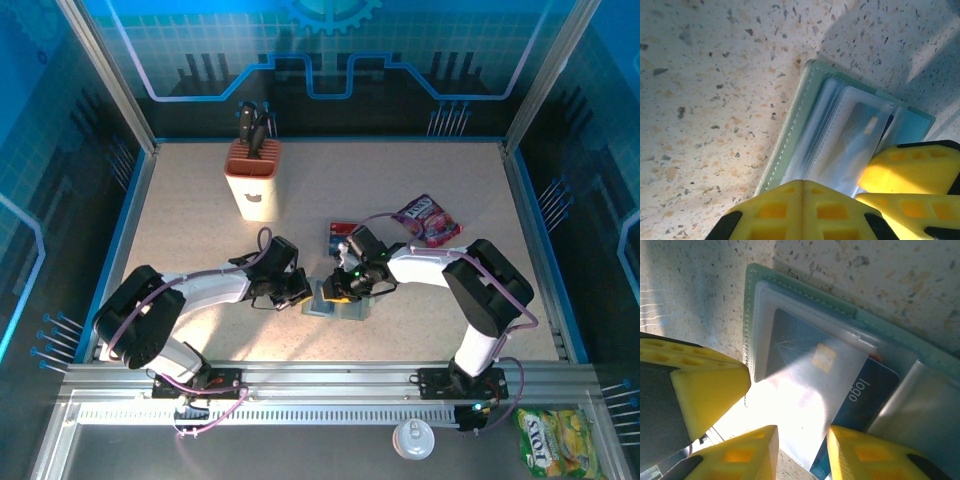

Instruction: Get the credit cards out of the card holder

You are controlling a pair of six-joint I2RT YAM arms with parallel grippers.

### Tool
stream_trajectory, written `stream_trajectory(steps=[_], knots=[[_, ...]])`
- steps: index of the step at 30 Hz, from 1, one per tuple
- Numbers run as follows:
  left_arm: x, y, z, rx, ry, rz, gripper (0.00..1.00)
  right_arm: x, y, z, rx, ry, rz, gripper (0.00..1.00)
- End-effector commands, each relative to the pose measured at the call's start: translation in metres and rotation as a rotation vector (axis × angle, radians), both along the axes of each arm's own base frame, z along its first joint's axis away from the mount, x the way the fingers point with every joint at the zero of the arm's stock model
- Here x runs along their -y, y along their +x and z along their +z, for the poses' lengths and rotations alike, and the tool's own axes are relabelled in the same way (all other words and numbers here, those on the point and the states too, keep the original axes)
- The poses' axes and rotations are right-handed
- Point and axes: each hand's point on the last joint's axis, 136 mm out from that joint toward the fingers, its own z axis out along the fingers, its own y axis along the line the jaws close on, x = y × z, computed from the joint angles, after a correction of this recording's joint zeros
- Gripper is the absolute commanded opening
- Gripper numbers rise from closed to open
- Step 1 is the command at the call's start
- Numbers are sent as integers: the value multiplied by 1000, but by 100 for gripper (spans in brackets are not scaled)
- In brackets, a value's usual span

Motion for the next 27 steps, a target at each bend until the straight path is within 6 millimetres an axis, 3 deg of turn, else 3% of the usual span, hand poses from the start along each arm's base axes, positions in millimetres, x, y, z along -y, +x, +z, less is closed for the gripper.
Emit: stream_trajectory(steps=[1,16,27], knots=[[-7,-7,-1,-9,23,2,3,11,-7,-4,-12,-69,5,34],[-12,-12,-8,-21,45,0,3,12,-5,13,27,-55,4,35],[-17,-26,-17,-39,48,11,2,27,4,27,79,-79,-31,36]])
